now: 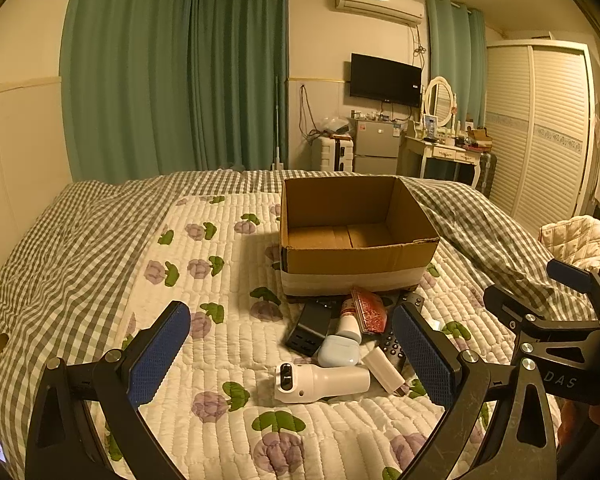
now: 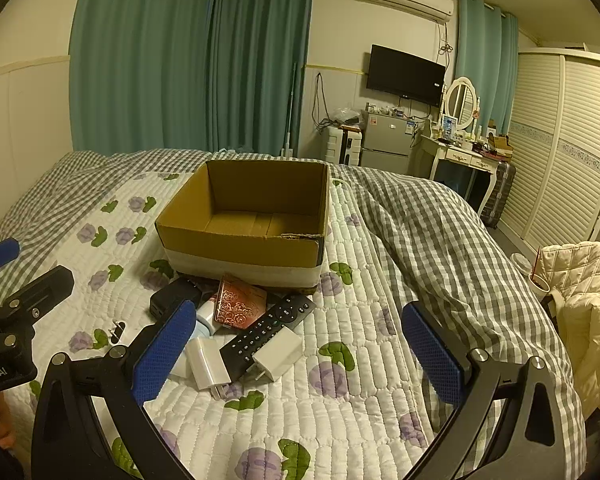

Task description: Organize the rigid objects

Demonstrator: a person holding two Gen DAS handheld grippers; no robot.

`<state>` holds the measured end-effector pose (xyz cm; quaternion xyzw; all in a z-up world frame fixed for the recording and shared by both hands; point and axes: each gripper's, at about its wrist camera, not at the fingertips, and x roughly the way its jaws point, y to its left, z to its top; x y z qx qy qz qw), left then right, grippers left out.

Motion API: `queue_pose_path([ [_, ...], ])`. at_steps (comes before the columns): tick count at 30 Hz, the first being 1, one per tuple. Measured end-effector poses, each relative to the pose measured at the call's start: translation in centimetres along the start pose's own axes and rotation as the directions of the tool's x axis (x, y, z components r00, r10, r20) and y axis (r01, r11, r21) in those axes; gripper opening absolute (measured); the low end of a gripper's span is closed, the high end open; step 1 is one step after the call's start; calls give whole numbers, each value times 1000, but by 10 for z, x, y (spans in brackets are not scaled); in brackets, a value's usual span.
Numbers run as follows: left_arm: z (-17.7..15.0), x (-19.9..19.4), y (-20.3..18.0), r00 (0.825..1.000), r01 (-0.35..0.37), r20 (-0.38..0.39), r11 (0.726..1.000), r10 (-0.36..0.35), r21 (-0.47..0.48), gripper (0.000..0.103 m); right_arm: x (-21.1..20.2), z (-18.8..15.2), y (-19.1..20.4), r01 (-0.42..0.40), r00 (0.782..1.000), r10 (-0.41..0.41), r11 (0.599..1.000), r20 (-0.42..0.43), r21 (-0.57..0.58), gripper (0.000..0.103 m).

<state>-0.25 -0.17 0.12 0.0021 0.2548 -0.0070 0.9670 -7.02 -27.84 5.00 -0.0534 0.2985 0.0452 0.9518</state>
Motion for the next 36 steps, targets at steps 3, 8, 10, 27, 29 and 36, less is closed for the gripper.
queue_pose_path([
  [3, 2, 0, 2, 1000, 1, -2, 1000, -1, 0, 103, 0, 0, 0, 0, 1000, 0, 1000, -2, 0, 103],
  [8, -1, 0, -1, 1000, -1, -2, 1000, 1, -2, 103, 1, 0, 1, 0, 1000, 0, 1000, 1, -1, 103],
  [10, 0, 0, 0, 1000, 1, -4, 1000, -1, -5, 103, 1, 1, 1, -1, 1000, 1, 1000, -3, 0, 103],
  [27, -3, 2, -2, 1000, -3, -3, 1000, 3, -4, 103, 4, -4, -1, -2, 1000, 2, 1000, -8, -1, 103],
  [29, -3, 2, -2, 1000, -3, -2, 1000, 3, -3, 103, 4, -4, -1, -3, 1000, 3, 1000, -8, 0, 103],
  [36, -3, 2, -2, 1000, -3, -3, 1000, 3, -2, 103, 5, -5, -1, -2, 1000, 2, 1000, -10, -2, 103],
])
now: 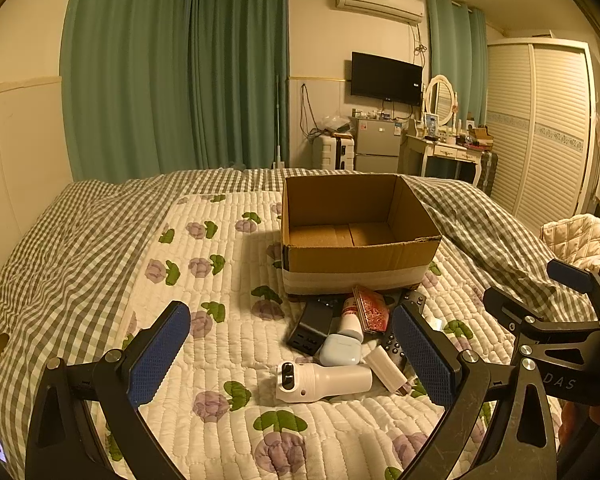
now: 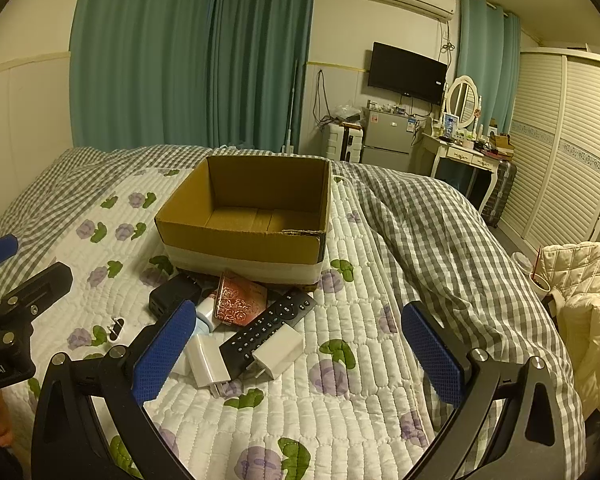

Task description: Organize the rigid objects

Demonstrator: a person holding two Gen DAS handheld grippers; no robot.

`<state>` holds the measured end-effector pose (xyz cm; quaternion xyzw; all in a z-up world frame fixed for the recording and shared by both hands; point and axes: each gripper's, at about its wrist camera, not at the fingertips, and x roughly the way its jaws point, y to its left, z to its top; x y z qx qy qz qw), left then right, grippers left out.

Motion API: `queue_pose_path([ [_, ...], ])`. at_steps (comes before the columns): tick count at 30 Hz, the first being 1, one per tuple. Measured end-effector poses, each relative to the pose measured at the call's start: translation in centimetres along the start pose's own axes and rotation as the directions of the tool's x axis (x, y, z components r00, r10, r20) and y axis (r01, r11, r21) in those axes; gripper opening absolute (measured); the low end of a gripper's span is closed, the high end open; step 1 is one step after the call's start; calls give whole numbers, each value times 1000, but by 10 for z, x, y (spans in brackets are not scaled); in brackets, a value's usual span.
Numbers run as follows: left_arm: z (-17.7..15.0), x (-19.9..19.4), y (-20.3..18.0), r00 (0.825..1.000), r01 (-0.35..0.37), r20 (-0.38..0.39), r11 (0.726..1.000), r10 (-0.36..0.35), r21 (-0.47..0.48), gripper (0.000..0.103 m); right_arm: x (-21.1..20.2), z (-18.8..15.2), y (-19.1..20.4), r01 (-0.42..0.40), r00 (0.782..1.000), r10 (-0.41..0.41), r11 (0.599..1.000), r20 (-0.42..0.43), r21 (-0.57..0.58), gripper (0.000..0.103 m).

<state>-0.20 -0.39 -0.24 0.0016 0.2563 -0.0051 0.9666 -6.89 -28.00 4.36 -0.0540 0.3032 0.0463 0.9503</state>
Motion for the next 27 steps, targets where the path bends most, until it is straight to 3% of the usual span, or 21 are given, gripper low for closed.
queue_pose_path([
  [17, 10, 3, 9, 1000, 10, -12, 999, -10, -36, 103, -6, 4, -1, -11, 1000, 11, 1000, 15, -2, 103],
  [23, 33, 27, 8, 998, 8, -65, 998, -12, -62, 103, 13, 21, -7, -1, 997, 2, 1000, -75, 20, 103],
  [27, 41, 66, -4, 989, -23, -149, 1000, 21, -15, 103, 51, 33, -11, 26, 979, -19, 999, -204, 32, 103],
])
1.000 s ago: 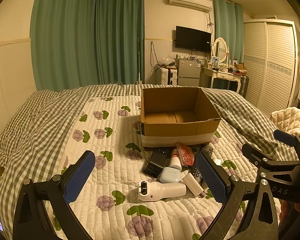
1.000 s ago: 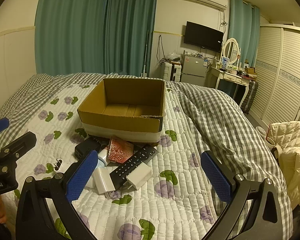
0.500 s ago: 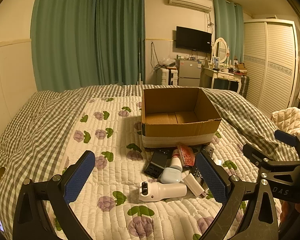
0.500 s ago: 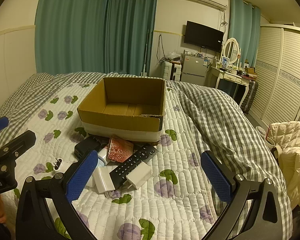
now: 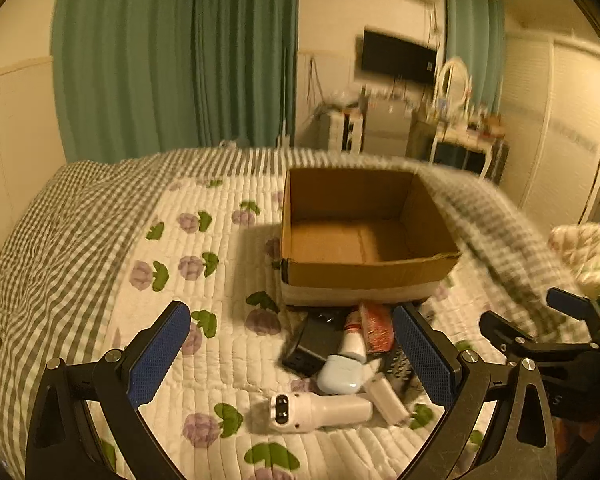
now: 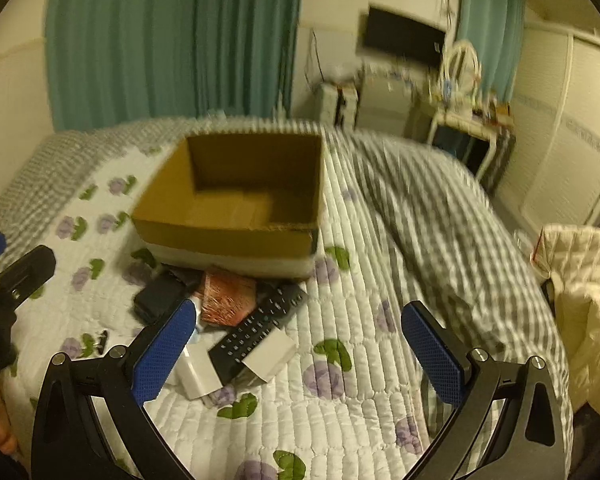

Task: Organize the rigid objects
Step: 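Grasp the white charger with the right tool while the left grasps the black adapter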

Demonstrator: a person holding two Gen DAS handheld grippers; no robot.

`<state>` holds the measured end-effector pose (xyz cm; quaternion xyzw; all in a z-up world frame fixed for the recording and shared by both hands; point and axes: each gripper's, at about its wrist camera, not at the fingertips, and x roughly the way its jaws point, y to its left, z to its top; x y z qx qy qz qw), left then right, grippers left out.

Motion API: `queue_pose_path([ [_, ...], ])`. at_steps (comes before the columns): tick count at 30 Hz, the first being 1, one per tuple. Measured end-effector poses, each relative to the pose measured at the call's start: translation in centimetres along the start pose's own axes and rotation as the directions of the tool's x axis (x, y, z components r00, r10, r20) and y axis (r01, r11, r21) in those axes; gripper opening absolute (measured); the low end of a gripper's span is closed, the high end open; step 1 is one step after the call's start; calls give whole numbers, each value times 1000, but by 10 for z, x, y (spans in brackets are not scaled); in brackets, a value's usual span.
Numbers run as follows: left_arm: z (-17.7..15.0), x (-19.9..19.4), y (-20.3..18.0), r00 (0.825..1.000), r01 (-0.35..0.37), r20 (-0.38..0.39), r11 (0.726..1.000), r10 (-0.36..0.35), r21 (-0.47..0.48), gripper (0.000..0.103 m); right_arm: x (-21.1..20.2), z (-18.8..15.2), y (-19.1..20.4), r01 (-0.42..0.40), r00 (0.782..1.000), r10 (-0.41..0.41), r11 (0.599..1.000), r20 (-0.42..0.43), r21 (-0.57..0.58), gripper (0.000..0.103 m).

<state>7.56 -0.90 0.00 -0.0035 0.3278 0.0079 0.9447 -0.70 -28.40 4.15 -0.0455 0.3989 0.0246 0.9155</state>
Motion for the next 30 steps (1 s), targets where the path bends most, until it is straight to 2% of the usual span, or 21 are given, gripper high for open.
queue_pose_path([
  [3, -1, 32, -7, 997, -27, -67, 999, 29, 22, 103, 32, -1, -3, 1, 995, 2, 999, -101, 34, 103],
  [5, -7, 54, -7, 993, -44, -106, 998, 48, 36, 103, 57, -9, -2, 2, 984, 7, 999, -181, 48, 100],
  [6, -10, 60, -7, 991, -46, -124, 998, 49, 33, 103, 74, -16, -1, -11, 972, 26, 998, -235, 65, 97],
  [8, -17, 73, -5, 986, -31, -162, 999, 35, 26, 103, 93, -26, 1, -26, 955, 50, 996, -292, 85, 81],
  [11, -28, 87, -9, 979, -35, -197, 997, 47, 64, 102, 114, -39, 6, -33, 934, 69, 994, -352, 109, 65],
  [13, -34, 98, -13, 969, -31, -240, 996, 51, 89, 102, 122, -46, 6, -40, 923, 87, 991, -376, 129, 59],
  [15, -39, 106, -16, 960, -11, -277, 995, 38, 100, 101, 126, -51, 4, -53, 917, 111, 986, -383, 158, 45],
  [19, -45, 117, -19, 942, 31, -336, 995, 3, 95, 100, 111, -46, -6, -42, 948, 96, 983, -304, 180, 35],
  [22, -47, 122, -20, 937, 48, -350, 994, -10, 101, 93, 96, -36, -19, -35, 963, 87, 978, -254, 204, 29],
  [25, -48, 130, -14, 927, 43, -376, 995, -7, 88, 83, 83, -21, -26, -28, 973, 68, 983, -220, 181, 29],
  [26, -48, 133, -12, 923, 45, -386, 996, -11, 79, 76, 81, -18, -28, -27, 975, 64, 985, -211, 172, 29],
  [30, -45, 141, -13, 916, 71, -398, 996, -42, 60, 69, 75, -13, -22, -37, 976, 66, 989, -207, 142, 28],
])
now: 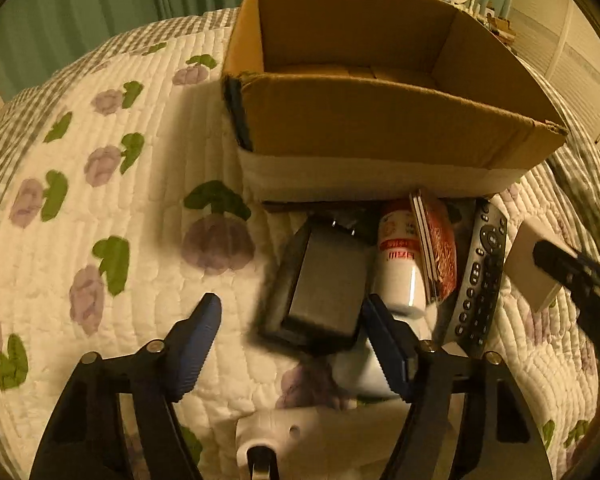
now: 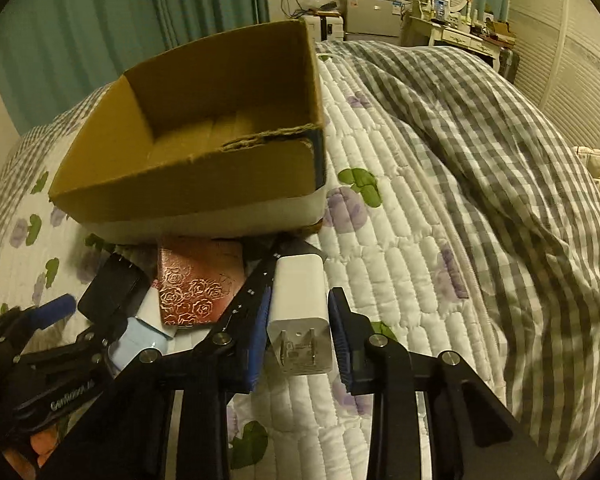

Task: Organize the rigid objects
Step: 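Grasp the white charger with the right tool while the left grasps the black adapter, then carry both into the box and open the left tool to drop the adapter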

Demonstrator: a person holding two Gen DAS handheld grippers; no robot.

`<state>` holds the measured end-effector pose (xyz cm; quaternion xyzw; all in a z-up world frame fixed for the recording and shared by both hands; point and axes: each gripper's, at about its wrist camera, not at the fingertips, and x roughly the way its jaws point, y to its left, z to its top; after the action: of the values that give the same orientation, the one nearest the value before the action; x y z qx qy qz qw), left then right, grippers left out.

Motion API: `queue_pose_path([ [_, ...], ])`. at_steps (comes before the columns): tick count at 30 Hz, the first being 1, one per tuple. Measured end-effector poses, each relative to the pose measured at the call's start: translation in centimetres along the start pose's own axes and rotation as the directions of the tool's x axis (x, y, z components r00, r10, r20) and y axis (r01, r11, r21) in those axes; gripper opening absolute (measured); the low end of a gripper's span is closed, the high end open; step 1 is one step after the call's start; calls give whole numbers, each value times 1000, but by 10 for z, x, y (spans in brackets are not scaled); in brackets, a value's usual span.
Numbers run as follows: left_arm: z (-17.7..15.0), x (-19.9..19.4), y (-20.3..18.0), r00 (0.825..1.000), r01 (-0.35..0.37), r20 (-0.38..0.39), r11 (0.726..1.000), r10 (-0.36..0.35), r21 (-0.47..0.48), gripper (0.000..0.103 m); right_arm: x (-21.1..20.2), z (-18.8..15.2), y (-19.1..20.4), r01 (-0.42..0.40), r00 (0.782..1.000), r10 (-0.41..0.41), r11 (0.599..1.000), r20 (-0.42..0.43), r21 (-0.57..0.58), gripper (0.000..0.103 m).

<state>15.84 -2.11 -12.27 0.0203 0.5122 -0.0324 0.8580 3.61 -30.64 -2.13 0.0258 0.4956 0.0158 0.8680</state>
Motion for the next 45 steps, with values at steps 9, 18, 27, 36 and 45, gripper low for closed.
queue_pose_path([
  [9, 2, 7, -11, 999, 37, -11, 998, -36, 41, 49, 19, -5, 4, -9, 1000, 9, 1000, 6, -10, 29],
  [18, -15, -31, -20, 996, 48, 68, 998, -51, 38, 41, 8, -7, 1, -26, 1000, 26, 1000, 12, -6, 28],
  [27, -15, -91, -23, 987, 82, 137, 996, -87, 40, 39, -31, 0, 7, -26, 997, 28, 999, 68, -31, 28],
  [36, 28, -149, -7, 958, 101, 265, 994, -108, 39, 39, -78, 28, 19, -54, 986, 64, 996, 157, -68, 28],
  [45, 91, -159, -6, 951, 61, 300, 997, -75, 55, 39, -100, 97, 34, -87, 959, 114, 990, 260, -114, 28],
])
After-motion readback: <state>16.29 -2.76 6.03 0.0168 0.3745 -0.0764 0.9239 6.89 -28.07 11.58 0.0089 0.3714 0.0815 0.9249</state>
